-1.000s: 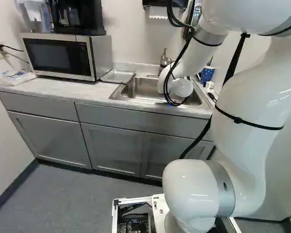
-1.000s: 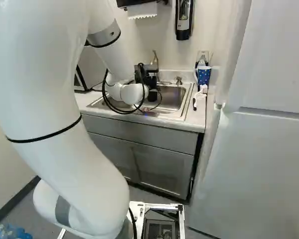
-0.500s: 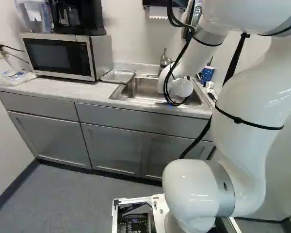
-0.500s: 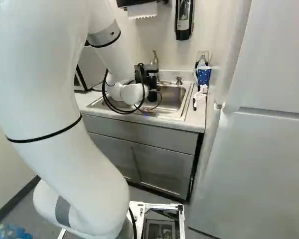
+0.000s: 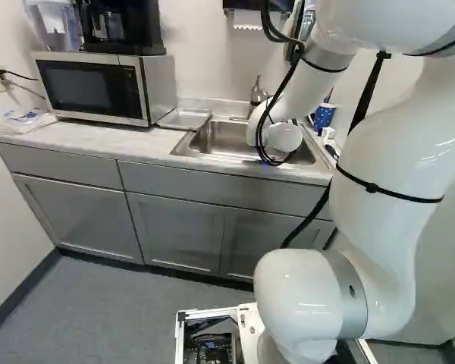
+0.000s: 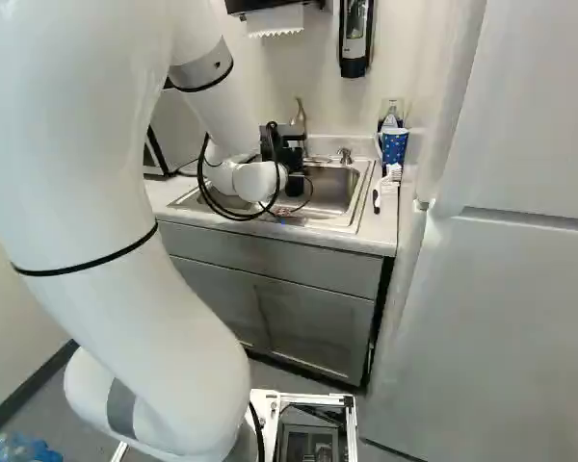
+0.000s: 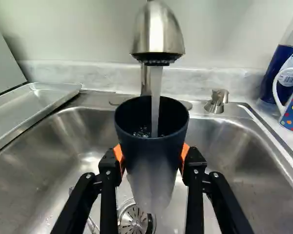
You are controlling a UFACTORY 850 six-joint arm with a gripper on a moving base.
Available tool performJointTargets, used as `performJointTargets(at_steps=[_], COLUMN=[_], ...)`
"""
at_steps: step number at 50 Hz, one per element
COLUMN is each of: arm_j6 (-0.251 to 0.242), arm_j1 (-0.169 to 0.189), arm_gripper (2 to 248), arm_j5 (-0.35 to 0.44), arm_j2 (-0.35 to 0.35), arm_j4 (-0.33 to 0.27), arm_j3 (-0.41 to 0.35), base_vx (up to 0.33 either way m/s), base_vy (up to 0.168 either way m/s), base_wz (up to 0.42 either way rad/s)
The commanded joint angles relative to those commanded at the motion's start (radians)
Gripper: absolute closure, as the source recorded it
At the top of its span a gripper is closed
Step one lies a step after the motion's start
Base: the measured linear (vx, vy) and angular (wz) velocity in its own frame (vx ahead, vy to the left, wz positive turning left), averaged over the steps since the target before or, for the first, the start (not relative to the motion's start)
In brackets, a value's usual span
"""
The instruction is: Rinse the cup and place it in the tray
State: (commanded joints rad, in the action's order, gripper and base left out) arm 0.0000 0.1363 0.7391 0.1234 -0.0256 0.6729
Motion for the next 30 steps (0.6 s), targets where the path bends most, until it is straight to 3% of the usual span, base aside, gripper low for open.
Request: performJointTargets(at_steps=[30], arm_j6=[0.0], arm_j1=[0.0], arm_gripper=[125], arm_j5=[0.0], arm_j2=[0.0], arm_j4=[0.0], arm_j3=[0.0], base_vx=[0.0], base_vy=[0.0], base_wz=[0.0])
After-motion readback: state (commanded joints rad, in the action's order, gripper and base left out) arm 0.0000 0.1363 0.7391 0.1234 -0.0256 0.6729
